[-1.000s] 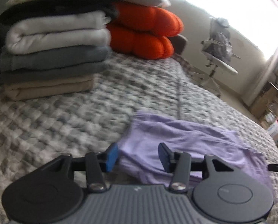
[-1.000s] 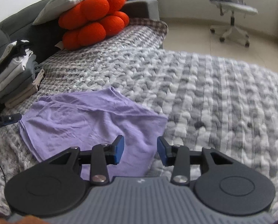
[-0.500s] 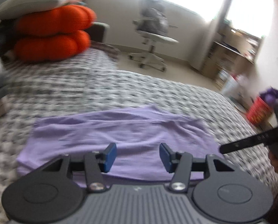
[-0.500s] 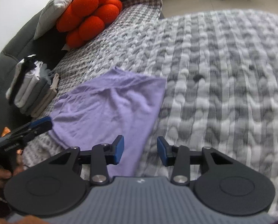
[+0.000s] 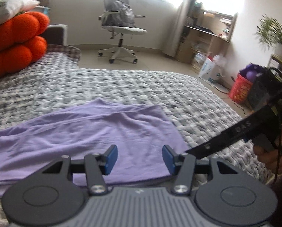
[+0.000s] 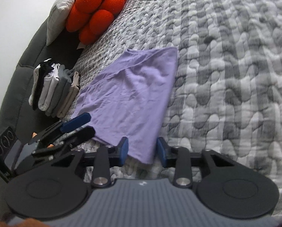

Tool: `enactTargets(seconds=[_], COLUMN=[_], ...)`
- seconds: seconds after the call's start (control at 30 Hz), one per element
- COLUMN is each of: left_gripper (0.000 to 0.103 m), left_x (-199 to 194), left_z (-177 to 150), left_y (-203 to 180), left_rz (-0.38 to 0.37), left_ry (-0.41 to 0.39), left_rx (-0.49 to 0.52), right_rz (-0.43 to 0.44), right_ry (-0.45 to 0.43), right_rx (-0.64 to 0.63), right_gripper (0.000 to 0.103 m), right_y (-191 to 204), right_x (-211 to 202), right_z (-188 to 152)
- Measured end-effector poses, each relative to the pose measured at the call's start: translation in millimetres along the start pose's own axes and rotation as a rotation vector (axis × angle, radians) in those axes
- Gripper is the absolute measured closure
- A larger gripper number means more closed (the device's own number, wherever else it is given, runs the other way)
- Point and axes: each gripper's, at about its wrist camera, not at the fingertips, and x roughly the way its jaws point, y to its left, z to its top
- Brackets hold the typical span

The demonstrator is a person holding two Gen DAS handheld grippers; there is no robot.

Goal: Fold clothes

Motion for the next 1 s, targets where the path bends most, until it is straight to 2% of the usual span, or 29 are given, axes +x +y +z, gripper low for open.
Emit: enactTargets(seconds=[0.1, 0.2, 0.4, 0.5, 0.63, 0.73, 0.83, 0.87, 1.0], left_gripper=[0.049, 0.049, 0.049, 0.049, 0.052, 0.066, 0.09, 0.097, 0.097], left_x=[1.0, 0.9, 9.1, 16.7, 29.6, 38.6, 45.0, 45.9, 44.5], left_z=[-3.0, -5.6, -12.2, -14.0, -15.5, -17.2, -16.0, -15.4, -15.9], left_y=[-15.5, -32.0, -64.9, -76.7, -87.7, -92.1, -89.6, -88.1, -86.2], left_rz=[-0.017, -0.032, -0.055, -0.034, 0.03, 0.083, 0.125, 0.136, 0.14], left_ry=[0.007, 0.011, 0.028, 0.039, 0.05, 0.053, 0.07, 0.075, 0.078], left_rx=[0.068, 0.145, 0.305, 0.358, 0.41, 0.445, 0.435, 0.427, 0.407], right_rz=[0.02, 0.053, 0.13, 0.146, 0.162, 0.167, 0.173, 0.177, 0.166], right_ry=[-0.01, -0.022, -0.033, -0.032, -0.027, -0.021, -0.016, -0.014, -0.026], right_rx=[0.027, 0.058, 0.096, 0.092, 0.097, 0.101, 0.104, 0.105, 0.091], right_gripper=[0.088, 0.095, 0.096, 0.096, 0.096, 0.096, 0.094, 0.089, 0.084], right_y=[-5.3, -10.2, -10.2, -4.6, -4.6, -7.3, -10.0, -11.3, -14.8], right_x=[-3.8, -8.5, -18.0, -18.1, -17.3, -16.7, -16.1, -15.8, -15.4], right_z=[0.6, 2.6, 8.8, 12.3, 14.1, 14.6, 15.1, 14.7, 16.8])
